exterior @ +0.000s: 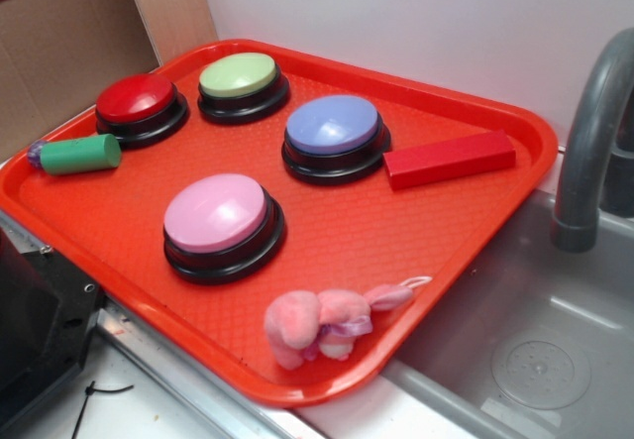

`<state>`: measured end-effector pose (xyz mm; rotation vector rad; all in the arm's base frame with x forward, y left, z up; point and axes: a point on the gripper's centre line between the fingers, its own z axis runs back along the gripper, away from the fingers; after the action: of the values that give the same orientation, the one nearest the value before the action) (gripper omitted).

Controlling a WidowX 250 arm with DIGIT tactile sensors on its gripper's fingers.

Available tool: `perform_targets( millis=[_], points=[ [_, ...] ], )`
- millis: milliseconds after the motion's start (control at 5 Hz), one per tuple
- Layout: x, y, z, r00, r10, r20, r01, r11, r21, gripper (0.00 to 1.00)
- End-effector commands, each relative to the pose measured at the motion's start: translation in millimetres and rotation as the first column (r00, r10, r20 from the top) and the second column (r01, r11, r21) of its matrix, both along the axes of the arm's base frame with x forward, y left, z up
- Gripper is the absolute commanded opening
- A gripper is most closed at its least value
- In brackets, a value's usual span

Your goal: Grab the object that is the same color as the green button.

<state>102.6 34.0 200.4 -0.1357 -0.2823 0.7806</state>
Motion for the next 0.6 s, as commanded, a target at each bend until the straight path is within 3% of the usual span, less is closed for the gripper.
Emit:
perform_targets(
  millis=[0,400],
  points=[
    [3,36,-27,0.956,0.292,0.019,-0.292,0.956,-0.02,1.0],
    [3,70,-63,0.778,0.628,0.01,-0.628,0.778,-0.031,1.0]
  ],
)
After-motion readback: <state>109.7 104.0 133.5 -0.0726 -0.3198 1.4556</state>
